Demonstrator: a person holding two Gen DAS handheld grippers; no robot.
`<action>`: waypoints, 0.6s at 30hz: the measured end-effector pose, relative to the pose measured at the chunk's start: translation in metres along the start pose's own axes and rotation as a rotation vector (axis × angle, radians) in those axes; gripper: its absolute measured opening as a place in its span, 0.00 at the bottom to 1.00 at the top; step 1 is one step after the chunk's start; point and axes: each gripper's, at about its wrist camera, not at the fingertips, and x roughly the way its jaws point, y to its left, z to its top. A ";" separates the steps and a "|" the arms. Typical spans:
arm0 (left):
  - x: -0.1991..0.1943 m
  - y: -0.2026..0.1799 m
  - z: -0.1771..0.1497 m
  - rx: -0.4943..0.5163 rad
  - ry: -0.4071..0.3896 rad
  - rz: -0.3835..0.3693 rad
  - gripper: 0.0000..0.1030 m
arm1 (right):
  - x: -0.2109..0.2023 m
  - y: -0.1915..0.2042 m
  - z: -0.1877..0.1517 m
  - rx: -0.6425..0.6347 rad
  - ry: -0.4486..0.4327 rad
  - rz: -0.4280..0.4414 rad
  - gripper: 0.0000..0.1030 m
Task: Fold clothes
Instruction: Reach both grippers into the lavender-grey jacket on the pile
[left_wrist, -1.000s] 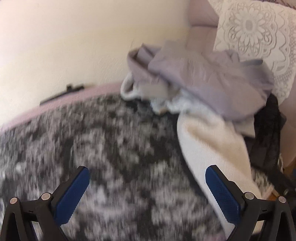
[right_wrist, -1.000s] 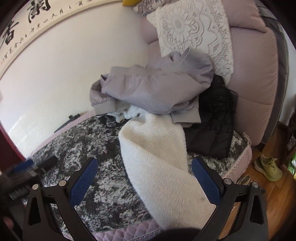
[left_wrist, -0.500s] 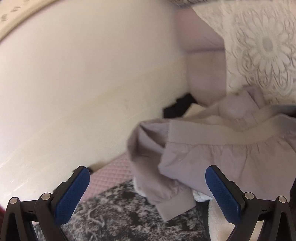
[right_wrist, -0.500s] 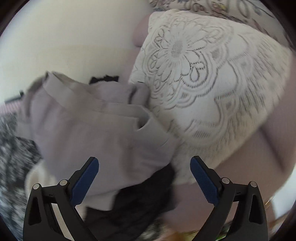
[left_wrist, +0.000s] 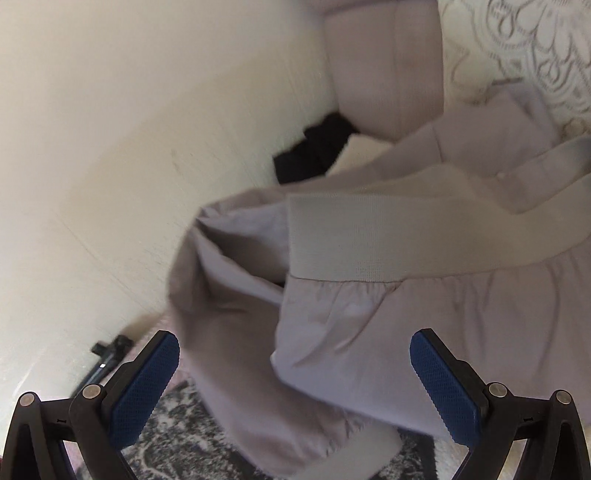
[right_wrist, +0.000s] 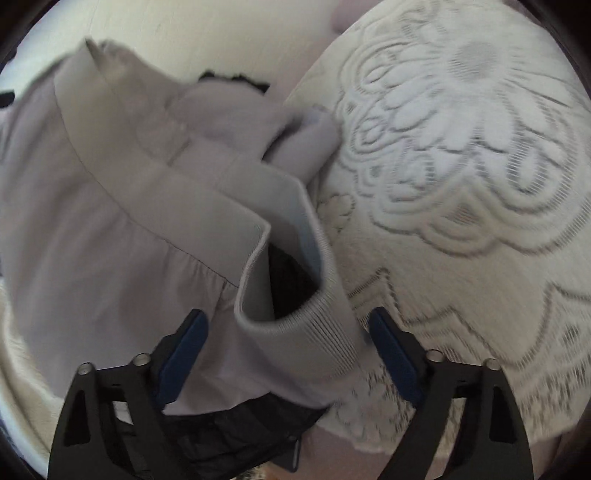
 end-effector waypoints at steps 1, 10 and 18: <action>0.007 -0.002 0.001 0.000 0.018 0.003 1.00 | 0.008 0.001 0.004 -0.019 0.015 -0.003 0.83; -0.117 -0.021 -0.112 -0.209 -0.047 -0.061 1.00 | -0.122 0.074 -0.058 0.209 -0.100 0.107 0.83; -0.246 -0.036 -0.186 -0.259 -0.136 -0.108 1.00 | -0.270 0.152 -0.139 0.235 -0.191 0.030 0.88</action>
